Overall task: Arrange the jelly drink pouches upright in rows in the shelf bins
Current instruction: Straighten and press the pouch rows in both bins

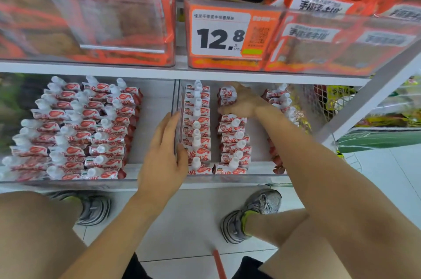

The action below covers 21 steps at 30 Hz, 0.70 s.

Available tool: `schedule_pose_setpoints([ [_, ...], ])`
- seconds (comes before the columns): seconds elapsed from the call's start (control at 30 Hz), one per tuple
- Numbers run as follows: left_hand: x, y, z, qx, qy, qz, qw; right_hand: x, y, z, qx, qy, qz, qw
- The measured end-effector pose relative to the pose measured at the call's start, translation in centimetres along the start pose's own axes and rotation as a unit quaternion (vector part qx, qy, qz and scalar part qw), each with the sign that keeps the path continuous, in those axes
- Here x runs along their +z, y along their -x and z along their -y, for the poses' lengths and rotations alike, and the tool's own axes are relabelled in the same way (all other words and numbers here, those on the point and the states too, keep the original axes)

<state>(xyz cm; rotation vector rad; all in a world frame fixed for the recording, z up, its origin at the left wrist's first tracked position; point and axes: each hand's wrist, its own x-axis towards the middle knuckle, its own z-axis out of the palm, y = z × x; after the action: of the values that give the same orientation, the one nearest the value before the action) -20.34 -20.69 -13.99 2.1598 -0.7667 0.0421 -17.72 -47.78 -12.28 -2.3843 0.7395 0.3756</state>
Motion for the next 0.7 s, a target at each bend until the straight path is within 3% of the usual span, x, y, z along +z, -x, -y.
schedule_pose_setpoints([
  [0.13,-0.9,0.3,-1.4,-0.021,-0.005,-0.012,1.0,-0.5,5.7,-1.8,-0.013,-0.111,-0.062,0.992],
  [0.2,-1.5,0.3,-3.2,0.03,-0.011,-0.041,0.999,1.0,9.6,-3.0,-0.025,-0.116,-0.022,0.993],
  [0.27,-1.5,-0.3,-4.4,0.088,-0.032,0.007,0.996,3.0,12.4,-3.1,-0.025,-0.093,0.036,0.995],
  [0.33,-0.9,-1.6,-4.9,0.107,-0.078,0.103,0.986,5.1,13.2,-2.6,-0.025,-0.101,0.045,0.994],
  [0.47,1.2,-3.8,-5.6,0.067,-0.12,0.24,0.961,6.1,12.7,-2.3,-0.025,-0.105,-0.022,0.994],
  [0.6,2.9,-6.2,-6.1,0.02,-0.101,0.247,0.963,5.4,12.5,-3.1,-0.029,-0.095,-0.019,0.995],
  [0.7,4.7,-8.4,-6.2,-0.072,-0.045,0.226,0.97,4.4,12.7,-3.5,-0.04,-0.064,0.036,0.997],
])
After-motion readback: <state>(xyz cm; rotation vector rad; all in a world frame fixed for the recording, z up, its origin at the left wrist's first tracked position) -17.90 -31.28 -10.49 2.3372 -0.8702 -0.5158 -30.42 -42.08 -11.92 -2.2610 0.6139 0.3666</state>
